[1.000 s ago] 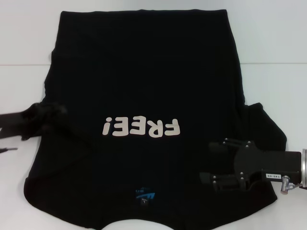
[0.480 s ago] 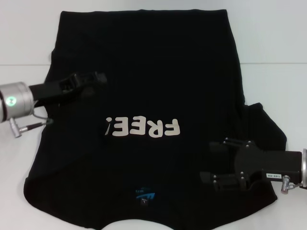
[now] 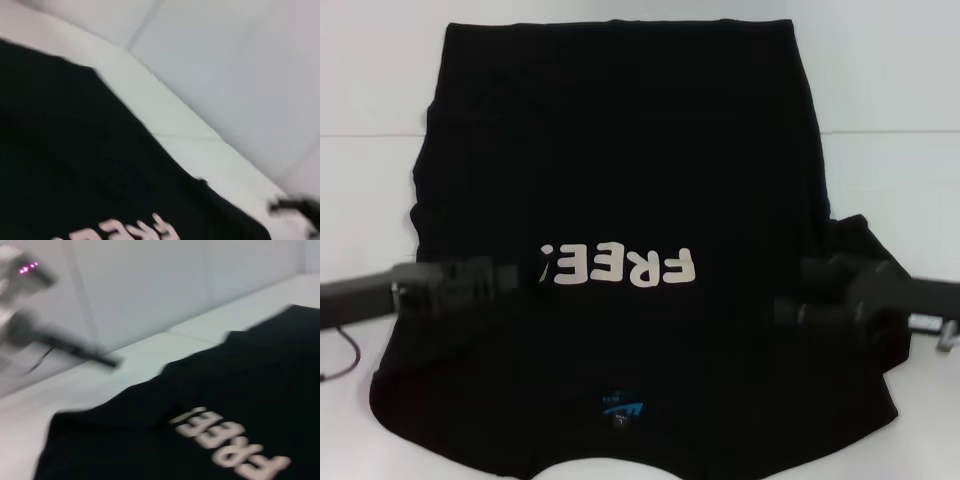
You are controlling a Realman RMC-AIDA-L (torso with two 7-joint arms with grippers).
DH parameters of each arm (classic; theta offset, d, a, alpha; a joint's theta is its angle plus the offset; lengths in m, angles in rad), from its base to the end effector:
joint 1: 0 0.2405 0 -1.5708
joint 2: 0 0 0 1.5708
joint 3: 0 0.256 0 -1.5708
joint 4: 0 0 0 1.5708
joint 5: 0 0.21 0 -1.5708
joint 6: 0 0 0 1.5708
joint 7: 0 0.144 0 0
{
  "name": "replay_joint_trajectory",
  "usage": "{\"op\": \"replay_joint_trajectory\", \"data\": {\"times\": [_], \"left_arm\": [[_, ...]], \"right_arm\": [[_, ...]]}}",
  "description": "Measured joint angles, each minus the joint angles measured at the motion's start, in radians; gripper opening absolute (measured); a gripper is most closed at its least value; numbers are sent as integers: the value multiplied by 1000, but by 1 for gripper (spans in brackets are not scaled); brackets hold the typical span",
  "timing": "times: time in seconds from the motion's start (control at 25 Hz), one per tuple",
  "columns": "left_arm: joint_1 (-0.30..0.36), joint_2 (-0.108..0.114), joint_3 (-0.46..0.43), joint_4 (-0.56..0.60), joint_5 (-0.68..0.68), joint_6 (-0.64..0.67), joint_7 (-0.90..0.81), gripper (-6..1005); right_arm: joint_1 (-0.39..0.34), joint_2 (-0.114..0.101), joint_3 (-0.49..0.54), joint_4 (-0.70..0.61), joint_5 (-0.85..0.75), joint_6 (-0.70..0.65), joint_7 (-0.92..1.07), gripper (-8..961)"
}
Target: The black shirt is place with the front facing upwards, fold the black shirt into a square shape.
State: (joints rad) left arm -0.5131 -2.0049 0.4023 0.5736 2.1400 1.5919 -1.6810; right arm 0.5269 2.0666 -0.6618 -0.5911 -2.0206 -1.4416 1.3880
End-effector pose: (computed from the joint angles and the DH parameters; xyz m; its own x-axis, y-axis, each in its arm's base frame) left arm -0.3077 0.3226 0.0383 0.4951 0.6313 0.5970 0.7946 -0.6069 -0.0173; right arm 0.2829 0.3358 -0.0049 0.7664 -0.4089 -0.4954 -0.5568 -0.8074 -0.1949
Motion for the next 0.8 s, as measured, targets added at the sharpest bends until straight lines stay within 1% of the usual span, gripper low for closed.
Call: {"op": "replay_joint_trajectory", "data": {"times": [0.04,0.12,0.2,0.32,0.4,0.48,0.56,0.6,0.68,0.8], "left_arm": [[13,-2,8,2,0,19,49,680],[32,-2,37,8,4,70,153,680],[45,-3,55,21,6,99,205,681],[63,-7,59,37,9,115,276,681],[75,-13,59,41,11,121,336,681],[86,-20,56,53,12,124,375,682],[94,-27,52,71,12,126,390,682],[94,-27,51,72,12,126,390,683],[94,-27,52,75,11,126,390,683],[93,-27,53,76,12,125,390,684]], "right_arm": [[0,-9,7,-17,-3,3,68,941],[0,-33,13,-58,-19,6,217,941],[1,-64,15,-99,-52,5,380,941],[10,-117,16,-163,-132,-8,633,941],[23,-141,16,-219,-218,-25,795,941],[43,-150,17,-282,-321,-46,942,941],[72,-152,18,-334,-442,-77,1074,941],[86,-151,20,-347,-487,-91,1110,941],[136,-144,26,-361,-596,-126,1175,941],[185,-127,24,-343,-685,-130,1197,941]]}}
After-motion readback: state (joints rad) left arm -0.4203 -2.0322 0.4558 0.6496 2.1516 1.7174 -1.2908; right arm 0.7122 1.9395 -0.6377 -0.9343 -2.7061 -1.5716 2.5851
